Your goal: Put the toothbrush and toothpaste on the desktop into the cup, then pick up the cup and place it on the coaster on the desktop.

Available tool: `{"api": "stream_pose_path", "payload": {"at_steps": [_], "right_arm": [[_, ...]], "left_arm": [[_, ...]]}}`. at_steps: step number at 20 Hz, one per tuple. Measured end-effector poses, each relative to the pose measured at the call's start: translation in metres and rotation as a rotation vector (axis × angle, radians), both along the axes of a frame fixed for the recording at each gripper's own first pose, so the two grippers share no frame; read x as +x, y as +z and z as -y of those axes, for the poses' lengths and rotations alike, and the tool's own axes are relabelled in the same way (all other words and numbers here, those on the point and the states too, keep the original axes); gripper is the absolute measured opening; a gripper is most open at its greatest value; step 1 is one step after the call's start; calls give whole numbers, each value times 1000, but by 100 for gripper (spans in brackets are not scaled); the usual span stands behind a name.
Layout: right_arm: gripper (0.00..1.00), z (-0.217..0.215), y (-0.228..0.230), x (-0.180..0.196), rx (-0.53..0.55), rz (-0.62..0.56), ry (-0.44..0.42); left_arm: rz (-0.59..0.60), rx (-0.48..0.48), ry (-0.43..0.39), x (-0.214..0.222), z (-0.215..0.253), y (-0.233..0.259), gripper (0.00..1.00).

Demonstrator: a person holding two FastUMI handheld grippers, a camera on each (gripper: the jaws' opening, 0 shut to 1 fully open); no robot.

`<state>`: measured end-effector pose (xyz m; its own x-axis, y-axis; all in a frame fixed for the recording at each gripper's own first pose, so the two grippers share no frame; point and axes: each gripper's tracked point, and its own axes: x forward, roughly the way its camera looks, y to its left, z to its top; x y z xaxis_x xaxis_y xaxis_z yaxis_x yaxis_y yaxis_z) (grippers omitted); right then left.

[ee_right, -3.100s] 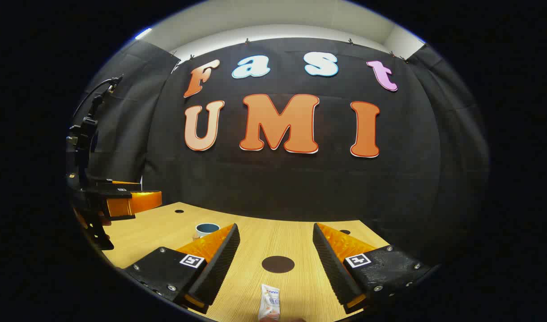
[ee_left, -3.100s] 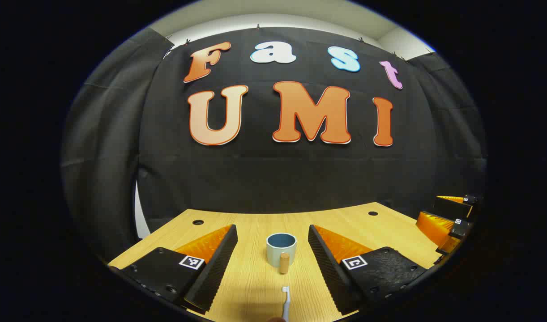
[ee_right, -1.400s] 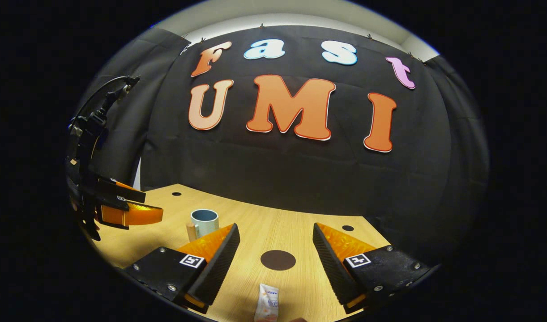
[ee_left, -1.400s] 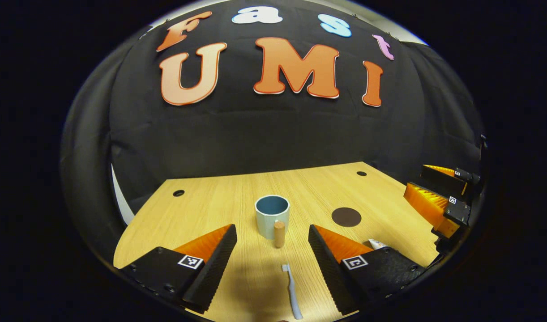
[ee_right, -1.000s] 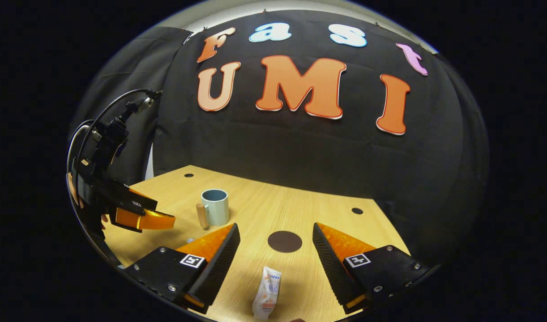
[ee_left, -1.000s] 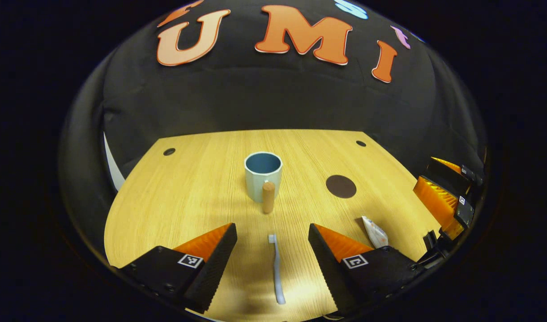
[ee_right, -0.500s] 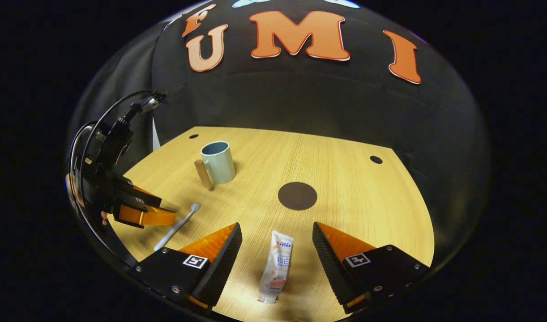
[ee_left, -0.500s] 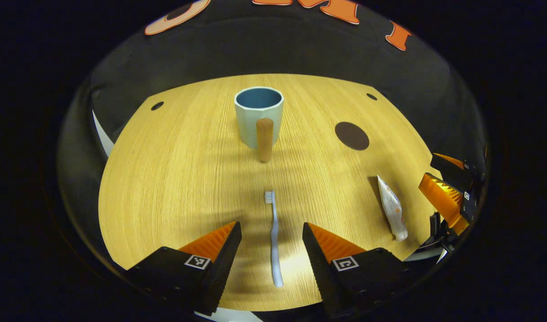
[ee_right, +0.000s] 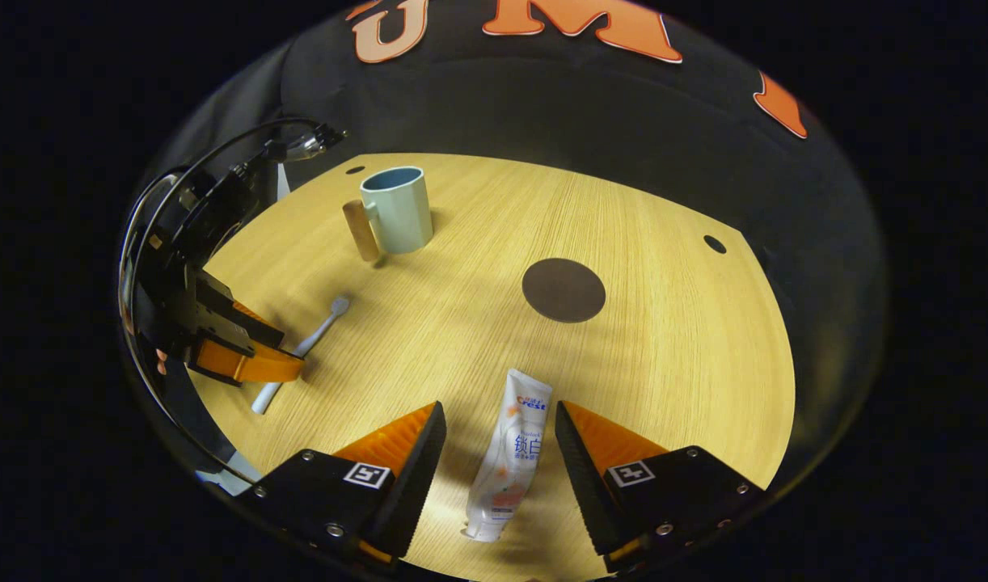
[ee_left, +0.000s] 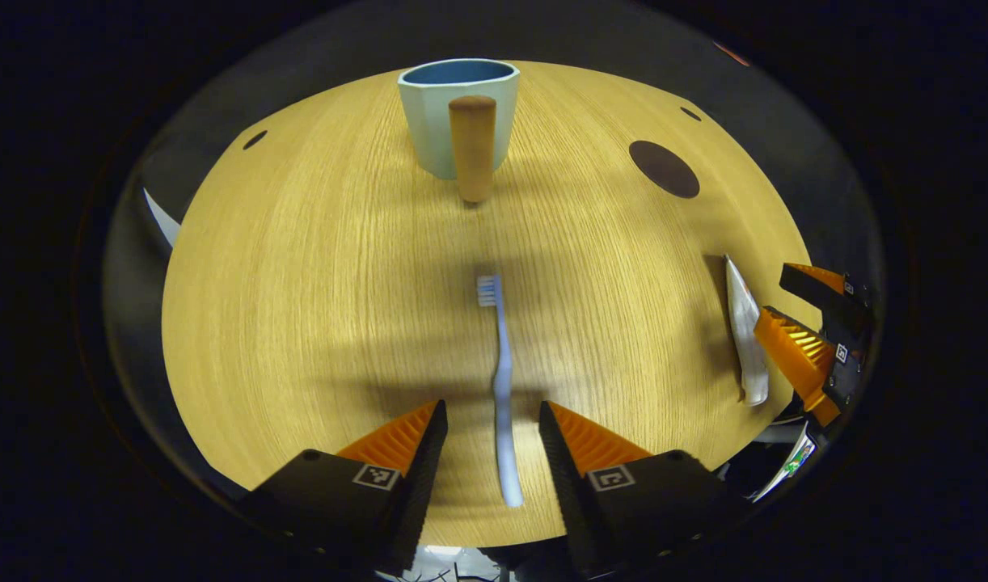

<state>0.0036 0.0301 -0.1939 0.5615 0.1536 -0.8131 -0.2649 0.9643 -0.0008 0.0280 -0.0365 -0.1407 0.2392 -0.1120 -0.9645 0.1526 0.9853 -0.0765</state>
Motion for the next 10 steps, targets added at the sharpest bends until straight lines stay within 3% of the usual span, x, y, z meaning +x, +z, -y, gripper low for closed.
{"api": "stream_pose_path", "payload": {"at_steps": [2,4,8,9,10], "right_arm": [[80,0,-10,-2,-8,-41,-1],[80,1,-18,-4,-14,-84,-7],[75,8,-31,-6,-41,-141,-32],[74,8,-35,-8,-31,-161,-39],[70,7,-40,-11,-21,-184,-49]], "left_arm": [[-25,32,-17,-5,16,-10,61],[-16,46,-11,-3,28,-23,60],[-38,65,-23,3,54,-41,15],[-33,68,-34,7,60,-47,9],[-37,73,-38,10,68,-51,8]]}}
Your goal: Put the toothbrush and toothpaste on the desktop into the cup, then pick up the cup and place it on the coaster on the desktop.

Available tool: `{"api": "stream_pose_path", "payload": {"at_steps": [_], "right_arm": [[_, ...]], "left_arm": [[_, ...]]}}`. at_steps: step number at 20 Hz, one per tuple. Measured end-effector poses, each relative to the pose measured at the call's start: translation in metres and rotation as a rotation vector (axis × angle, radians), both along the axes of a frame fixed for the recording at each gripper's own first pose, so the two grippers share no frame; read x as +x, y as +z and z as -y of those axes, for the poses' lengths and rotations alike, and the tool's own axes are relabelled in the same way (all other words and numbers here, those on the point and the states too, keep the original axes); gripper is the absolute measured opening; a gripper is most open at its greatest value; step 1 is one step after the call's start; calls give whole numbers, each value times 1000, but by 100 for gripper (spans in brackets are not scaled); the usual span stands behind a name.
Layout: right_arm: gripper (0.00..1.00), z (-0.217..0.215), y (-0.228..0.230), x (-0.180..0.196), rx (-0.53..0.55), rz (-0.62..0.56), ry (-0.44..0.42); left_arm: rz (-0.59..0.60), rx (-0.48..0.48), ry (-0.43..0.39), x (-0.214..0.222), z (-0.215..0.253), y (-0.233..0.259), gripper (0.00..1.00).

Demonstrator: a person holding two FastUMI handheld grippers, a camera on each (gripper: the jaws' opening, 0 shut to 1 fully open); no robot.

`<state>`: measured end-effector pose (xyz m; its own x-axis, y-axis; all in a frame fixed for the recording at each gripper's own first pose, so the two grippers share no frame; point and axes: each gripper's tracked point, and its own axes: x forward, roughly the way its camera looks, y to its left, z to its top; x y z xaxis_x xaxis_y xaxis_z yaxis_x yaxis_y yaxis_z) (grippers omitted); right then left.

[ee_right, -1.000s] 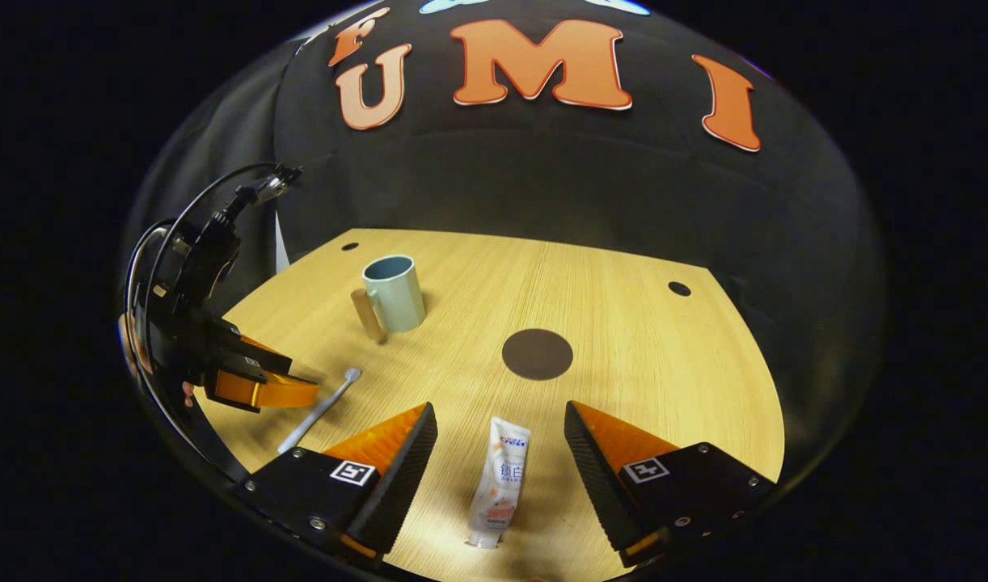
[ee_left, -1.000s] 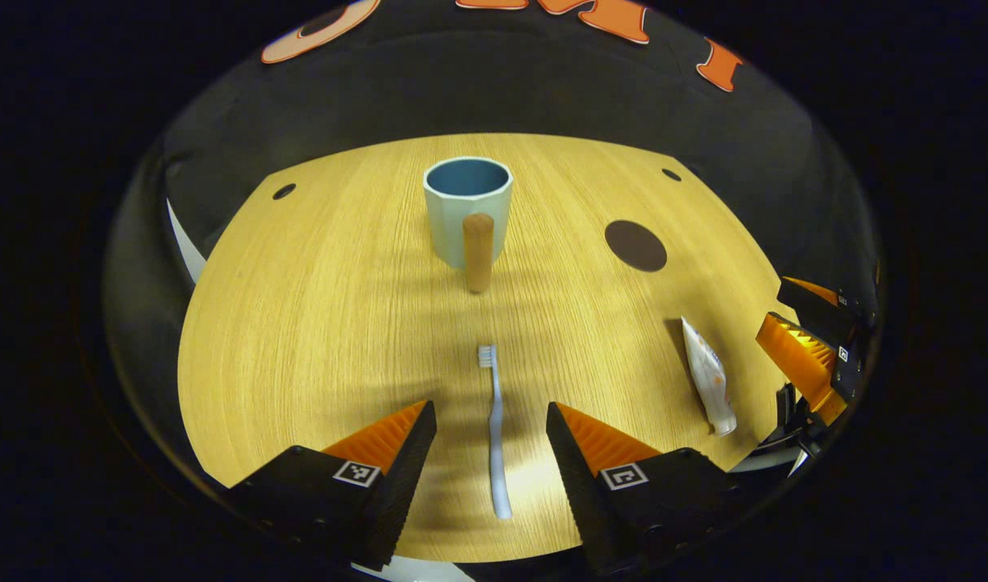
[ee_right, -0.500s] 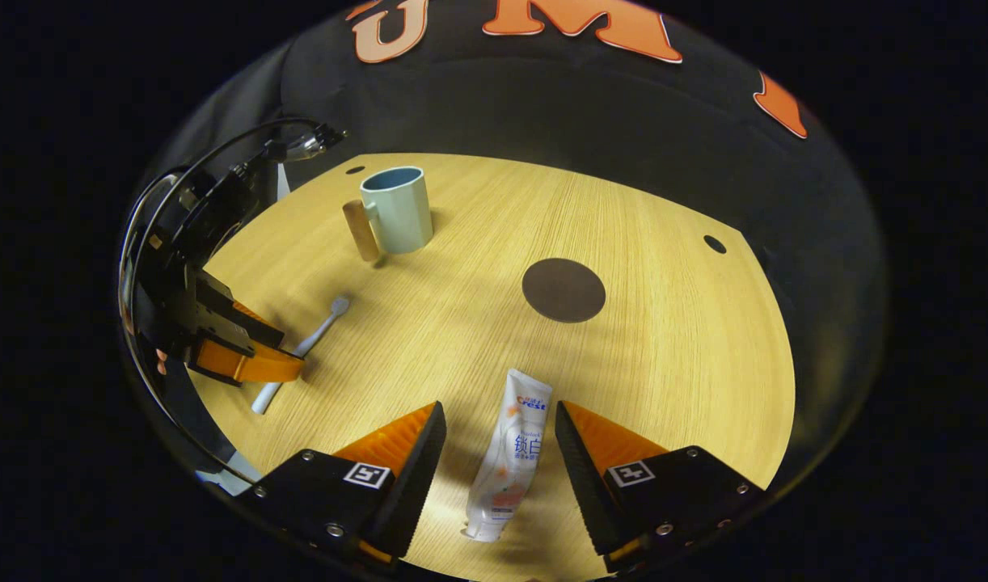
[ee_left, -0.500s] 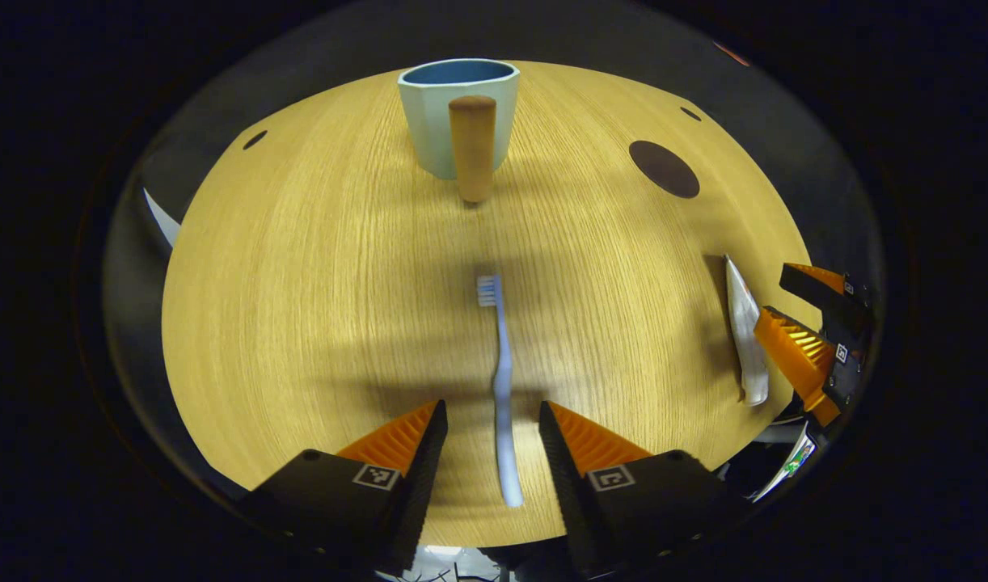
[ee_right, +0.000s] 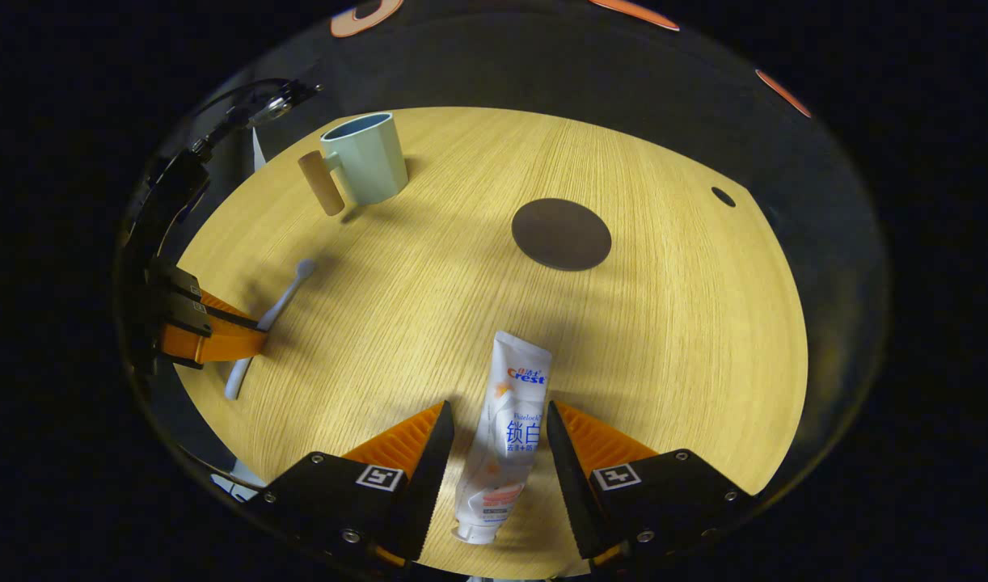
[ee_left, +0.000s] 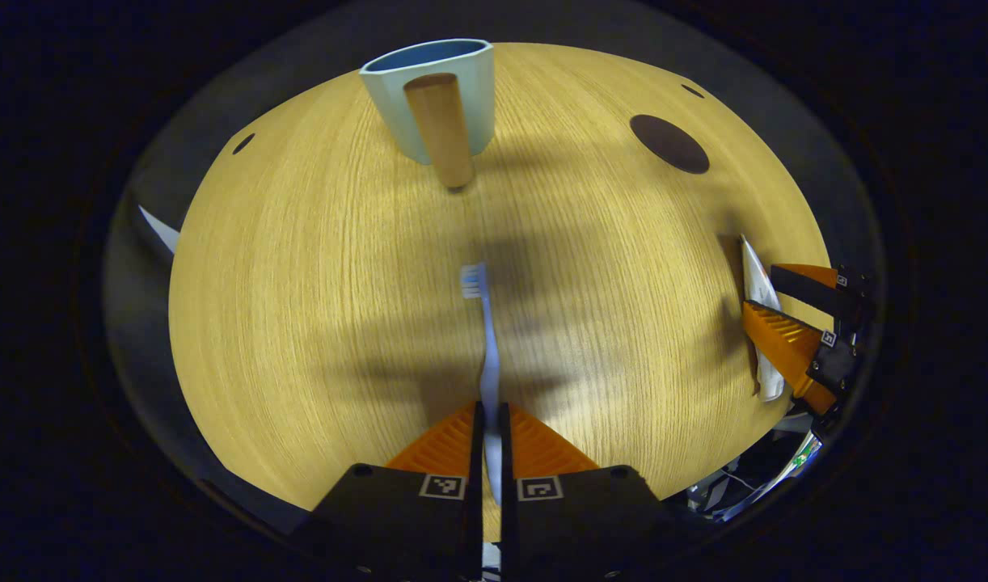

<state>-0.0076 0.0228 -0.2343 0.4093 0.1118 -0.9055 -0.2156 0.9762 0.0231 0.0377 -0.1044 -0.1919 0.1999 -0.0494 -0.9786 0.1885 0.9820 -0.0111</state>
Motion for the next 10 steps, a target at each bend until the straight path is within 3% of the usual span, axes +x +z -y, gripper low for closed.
{"api": "stream_pose_path", "payload": {"at_steps": [3,4,7,10], "right_arm": [[60,5,-7,1,10,-30,-9],[49,5,-2,-1,14,-34,-4],[39,8,6,4,2,20,77],[20,10,9,6,-10,72,94]], "left_arm": [[23,2,-38,16,24,-14,6],[42,3,-47,24,33,-18,6],[94,3,-106,46,63,-34,6],[146,-30,-104,79,94,-41,6]]}}
